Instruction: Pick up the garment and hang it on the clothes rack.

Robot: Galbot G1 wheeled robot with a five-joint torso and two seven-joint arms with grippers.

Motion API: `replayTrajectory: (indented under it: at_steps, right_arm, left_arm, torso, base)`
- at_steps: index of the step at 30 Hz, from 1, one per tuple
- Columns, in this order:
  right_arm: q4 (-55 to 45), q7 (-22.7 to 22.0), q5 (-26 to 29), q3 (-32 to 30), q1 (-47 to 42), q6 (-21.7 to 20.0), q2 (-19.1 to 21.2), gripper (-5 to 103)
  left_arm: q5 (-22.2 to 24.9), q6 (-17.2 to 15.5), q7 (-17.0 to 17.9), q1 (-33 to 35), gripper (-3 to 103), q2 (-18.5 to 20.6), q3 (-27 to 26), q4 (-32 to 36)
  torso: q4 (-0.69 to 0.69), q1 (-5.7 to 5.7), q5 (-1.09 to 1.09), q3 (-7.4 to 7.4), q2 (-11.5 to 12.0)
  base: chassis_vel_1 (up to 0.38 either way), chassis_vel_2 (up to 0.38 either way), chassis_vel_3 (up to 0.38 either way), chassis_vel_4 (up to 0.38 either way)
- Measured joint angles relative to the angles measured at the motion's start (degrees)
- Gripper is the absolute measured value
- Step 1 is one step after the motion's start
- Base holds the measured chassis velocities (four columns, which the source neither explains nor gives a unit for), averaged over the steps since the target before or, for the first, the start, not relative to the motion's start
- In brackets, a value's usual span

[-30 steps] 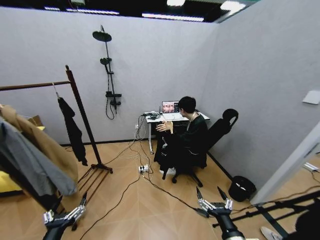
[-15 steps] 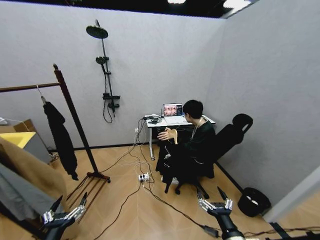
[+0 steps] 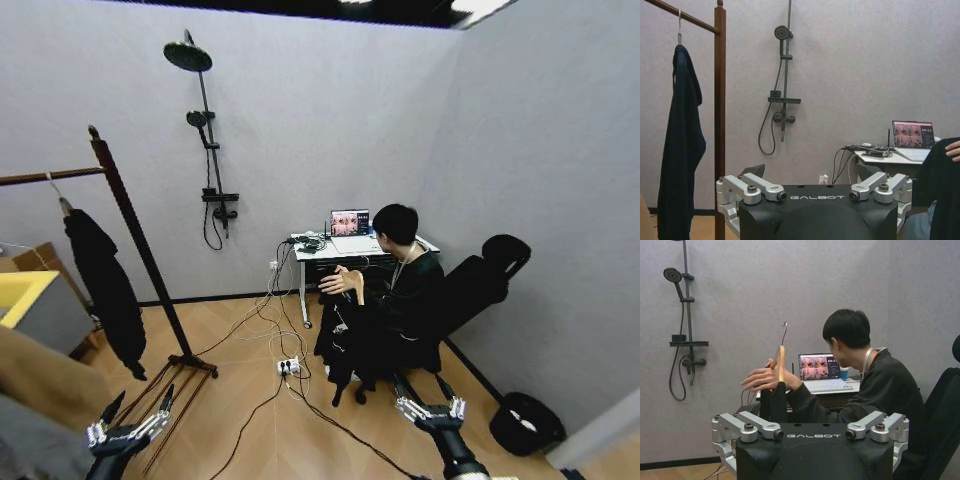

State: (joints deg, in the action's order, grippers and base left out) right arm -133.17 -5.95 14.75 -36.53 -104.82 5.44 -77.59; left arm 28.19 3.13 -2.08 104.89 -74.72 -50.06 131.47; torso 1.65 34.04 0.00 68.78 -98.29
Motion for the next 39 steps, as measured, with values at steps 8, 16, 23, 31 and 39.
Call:
replayTrajectory:
  at_steps: [8,16,23,31,39]
  right_arm:
    - [2.2,-1.8,-6.6,1.4,11.0,0.0,-2.2,100]
    - [3.7,-3.2,-10.4,2.8,19.3,-1.2,-3.5,100]
    - [9.4,-3.0,-4.6,4.8,26.6,-4.3,-1.4,100]
    - [13.6,-2.6,-2.8,6.3,31.4,-5.6,-0.5,100]
    - [21.3,-1.8,-0.3,8.1,39.9,-5.7,1.1,100]
  left_arm:
    - [0.0,0.0,0.0,0.0,100,0.0,0.0,0.0]
    - [0.0,0.0,0.0,0.0,100,0.0,0.0,0.0]
    - [0.0,0.0,0.0,0.0,100,0.0,0.0,0.0]
    - [0.0,0.0,0.0,0.0,100,0.0,0.0,0.0]
    - [0.0,0.0,0.0,0.0,100,0.0,0.0,0.0]
  torso:
    - [-0.04,-0.08,0.0,-0.02,0.0]
    - [0.0,-0.03,0.0,0.0,0.0]
    - [-0.03,-0.04,0.0,0.0,0.0]
    - [-0.03,-0.04,0.01,0.0,0.0]
    - [-0.03,-0.04,0.0,0.0,0.0]
  base:
    - [0.013,-0.008,-0.007,0.01]
    - [0.0,0.0,0.0,0.0]
    - [0.0,0.0,0.0,0.0]
    - [0.0,0.0,0.0,0.0]
    - [0.0,0.0,0.0,0.0]
